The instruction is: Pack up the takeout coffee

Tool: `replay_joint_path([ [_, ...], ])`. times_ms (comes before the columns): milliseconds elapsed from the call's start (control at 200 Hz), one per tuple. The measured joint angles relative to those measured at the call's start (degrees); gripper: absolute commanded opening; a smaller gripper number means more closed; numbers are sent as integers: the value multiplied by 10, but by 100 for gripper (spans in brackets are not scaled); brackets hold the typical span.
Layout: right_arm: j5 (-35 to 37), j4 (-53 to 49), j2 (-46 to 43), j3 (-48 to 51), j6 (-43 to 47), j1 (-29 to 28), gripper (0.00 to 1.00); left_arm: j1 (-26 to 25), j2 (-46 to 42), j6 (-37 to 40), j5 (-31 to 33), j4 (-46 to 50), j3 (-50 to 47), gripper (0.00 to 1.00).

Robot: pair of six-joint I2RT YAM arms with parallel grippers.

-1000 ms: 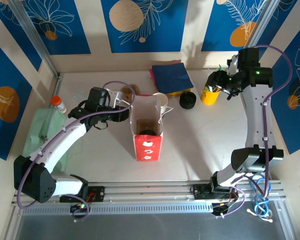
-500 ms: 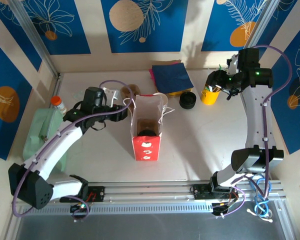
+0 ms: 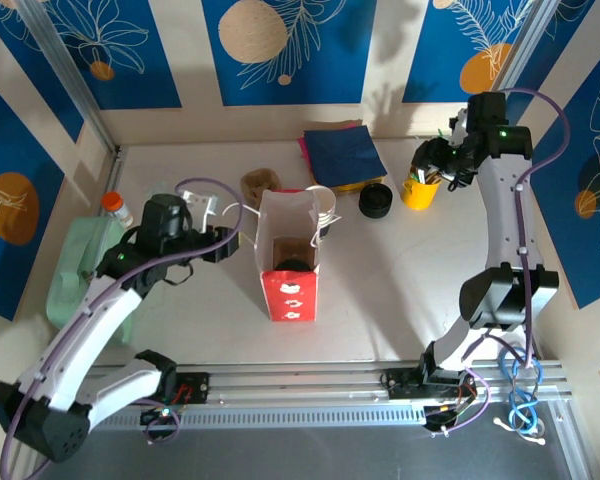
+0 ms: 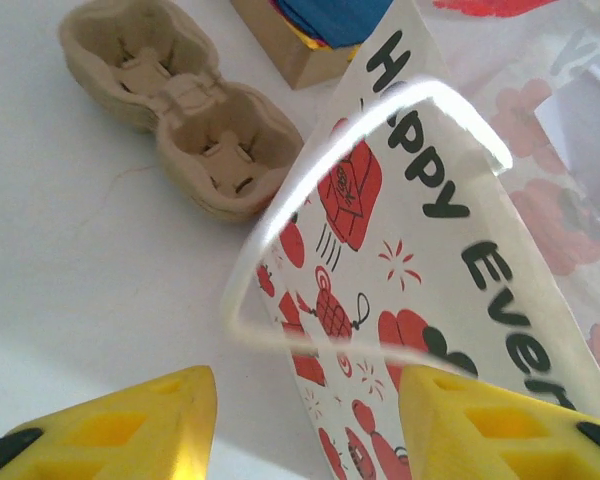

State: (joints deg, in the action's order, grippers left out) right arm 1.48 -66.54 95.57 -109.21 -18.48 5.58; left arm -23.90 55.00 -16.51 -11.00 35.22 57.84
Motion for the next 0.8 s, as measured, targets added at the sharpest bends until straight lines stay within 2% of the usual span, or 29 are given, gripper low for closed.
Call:
replay_joint_path([
  [175,54,-2,41,-44,-2,-19,62,1,-96,5,28,10,-34,61],
  [290,91,-3,71,-75,-10,-40,61,1,-134,14,47,12,-48,62],
  [620,156,-10,161,-163,-29,-57,58,1,-144,20,88,31,-55,65],
  [800,166,-17,192,-186,-30,-56,51,1,-146,20,96,34,-56,66],
])
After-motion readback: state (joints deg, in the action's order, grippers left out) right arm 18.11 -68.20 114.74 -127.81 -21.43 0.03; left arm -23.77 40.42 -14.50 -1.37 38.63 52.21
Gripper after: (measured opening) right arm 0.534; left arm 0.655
